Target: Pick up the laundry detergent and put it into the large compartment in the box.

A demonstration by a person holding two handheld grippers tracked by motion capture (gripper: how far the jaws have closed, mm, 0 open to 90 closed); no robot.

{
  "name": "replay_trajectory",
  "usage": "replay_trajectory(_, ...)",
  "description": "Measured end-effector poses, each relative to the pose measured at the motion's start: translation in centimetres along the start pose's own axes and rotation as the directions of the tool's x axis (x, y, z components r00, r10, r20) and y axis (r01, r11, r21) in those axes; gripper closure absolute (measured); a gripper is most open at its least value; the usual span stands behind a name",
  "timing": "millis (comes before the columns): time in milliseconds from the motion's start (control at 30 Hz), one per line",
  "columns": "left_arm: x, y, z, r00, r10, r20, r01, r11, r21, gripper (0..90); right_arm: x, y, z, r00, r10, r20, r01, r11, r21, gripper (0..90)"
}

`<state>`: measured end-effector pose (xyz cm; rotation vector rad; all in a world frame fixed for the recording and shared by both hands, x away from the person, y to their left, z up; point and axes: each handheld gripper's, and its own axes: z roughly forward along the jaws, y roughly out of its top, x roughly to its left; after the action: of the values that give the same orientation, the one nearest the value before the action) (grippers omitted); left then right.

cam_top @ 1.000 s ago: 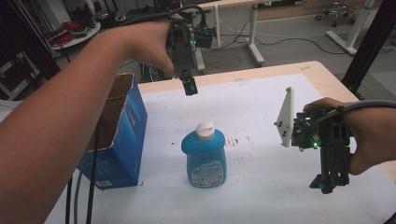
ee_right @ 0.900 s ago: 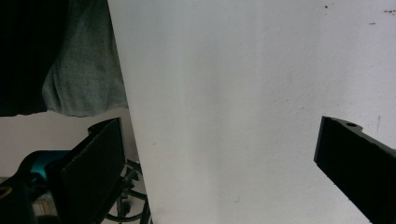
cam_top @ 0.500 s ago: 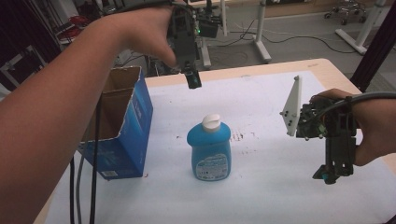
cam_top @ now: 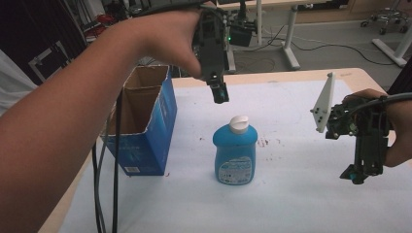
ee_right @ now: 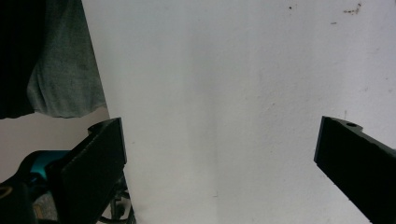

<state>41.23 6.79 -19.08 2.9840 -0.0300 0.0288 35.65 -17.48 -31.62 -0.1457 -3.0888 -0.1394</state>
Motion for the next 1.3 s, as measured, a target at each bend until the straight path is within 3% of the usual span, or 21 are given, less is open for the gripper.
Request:
replay_trajectory(333, -1.1, -0.3, 0.8, 1.0, 0.003, 0.007, -0.003, 0.9992, -0.04, 2.5, 0.0, -0.2, -0.2, 1.0, 0.0, 0.006, 0.0, 1.0, -0.007, 1.4)
replay_trajectory(367, -1.6, -0.4, 1.5, 0.9996, 0.009, 0.027, -0.007, 0.997, -0.077, 2.5, 0.1, -0.2, -0.3, 0.9999, 0.005, 0.01, -0.005, 1.0, -0.007, 1.4)
replay_trajectory(600, -2.3, -0.3, 3.5, 0.9995, 0.005, 0.032, -0.003, 0.9989, -0.046, 2.5, 0.3, -0.1, -0.3, 0.9999, -0.004, 0.013, 0.004, 1.0, -0.005, 1.4)
replay_trajectory(900, -2.6, -0.6, 5.2, 0.999, 0.003, 0.045, 0.0, 0.998, -0.063, 2.5, 0.5, -0.1, -0.4, 0.9998, 0.006, 0.018, -0.006, 1.0, -0.007, 1.4)
replay_trajectory(1100, -2.7, -0.9, 6.2, 0.9985, -0.011, 0.054, 0.014, 0.9983, -0.056, 2.5, 0.5, -0.1, -0.4, 0.9998, 0.006, 0.018, -0.006, 1.0, -0.005, 1.4)
replay_trajectory(1300, -3.0, -0.6, 7.2, 0.9979, 0.001, 0.065, 0.002, 0.9989, -0.047, 2.5, 0.5, 0.1, -0.3, 0.9998, 0.007, 0.017, -0.007, 1.0, -0.002, 1.4)
